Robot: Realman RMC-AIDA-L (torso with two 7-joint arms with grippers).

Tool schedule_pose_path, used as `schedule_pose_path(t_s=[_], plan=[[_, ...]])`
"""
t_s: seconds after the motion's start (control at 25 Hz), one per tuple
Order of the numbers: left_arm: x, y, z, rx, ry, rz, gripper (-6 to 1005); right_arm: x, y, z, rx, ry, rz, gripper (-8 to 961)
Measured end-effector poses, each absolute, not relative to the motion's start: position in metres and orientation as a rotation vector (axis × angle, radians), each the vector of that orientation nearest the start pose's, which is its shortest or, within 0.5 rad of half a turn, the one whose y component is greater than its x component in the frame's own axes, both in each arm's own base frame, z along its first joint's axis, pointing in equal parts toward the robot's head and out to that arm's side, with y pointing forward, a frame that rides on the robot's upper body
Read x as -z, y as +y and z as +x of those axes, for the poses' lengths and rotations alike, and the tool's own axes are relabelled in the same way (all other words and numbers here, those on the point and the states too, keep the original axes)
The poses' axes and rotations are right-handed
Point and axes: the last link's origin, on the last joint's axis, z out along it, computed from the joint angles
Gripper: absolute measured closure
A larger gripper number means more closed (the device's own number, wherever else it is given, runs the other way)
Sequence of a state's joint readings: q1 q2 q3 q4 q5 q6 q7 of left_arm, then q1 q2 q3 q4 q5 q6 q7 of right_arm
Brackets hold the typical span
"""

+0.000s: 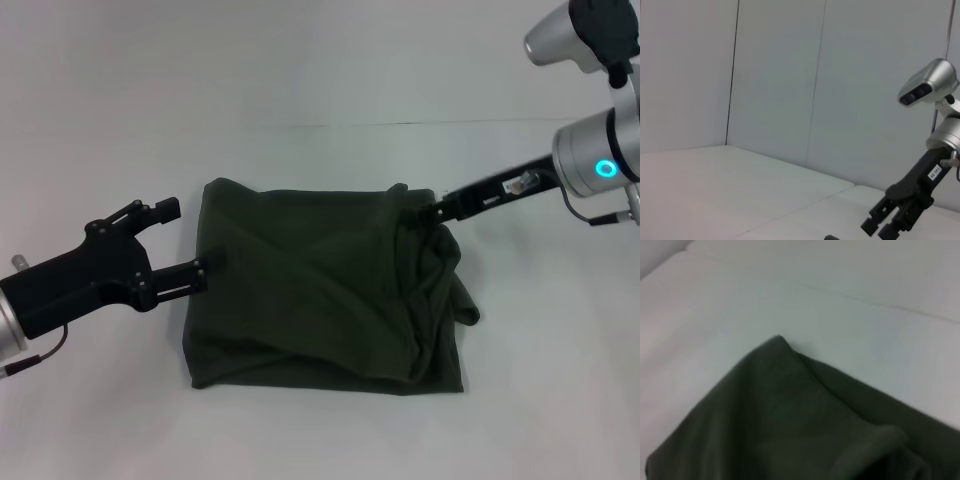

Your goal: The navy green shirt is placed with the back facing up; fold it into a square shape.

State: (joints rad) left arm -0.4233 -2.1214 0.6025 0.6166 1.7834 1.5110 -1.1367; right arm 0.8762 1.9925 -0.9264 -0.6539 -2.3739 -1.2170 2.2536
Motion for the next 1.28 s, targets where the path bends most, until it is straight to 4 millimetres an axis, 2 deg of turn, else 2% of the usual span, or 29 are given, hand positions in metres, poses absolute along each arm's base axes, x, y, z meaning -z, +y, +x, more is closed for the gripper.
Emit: schedule_pose_path(t_s=[0.24,0.56,0.96,1.2,1.28], plan=[[-0.007,0.316,-0.281,0.882,-0.508,-2.433,52,0.002,0.430,0.214,-0.064,1.284,-2.493,119],[-0.006,0.316,-0.278,0.879,-0.492,-2.460,52,0.017,0.426,0.215,-0.140,1.389,-2.461,174],[-0.006,0.318,-0.276,0.872,-0.457,-2.469,52,0.023,0.428,0.220,-0.131,1.375,-2.431,243],[-0.005,0.319,-0.274,0.870,-0.441,-2.474,52,0.029,0.426,0.217,-0.128,1.325,-2.470,446],[-0.005,0.319,-0.274,0.868,-0.430,-2.473,52,0.031,0.426,0.215,-0.130,1.308,-2.479,544]])
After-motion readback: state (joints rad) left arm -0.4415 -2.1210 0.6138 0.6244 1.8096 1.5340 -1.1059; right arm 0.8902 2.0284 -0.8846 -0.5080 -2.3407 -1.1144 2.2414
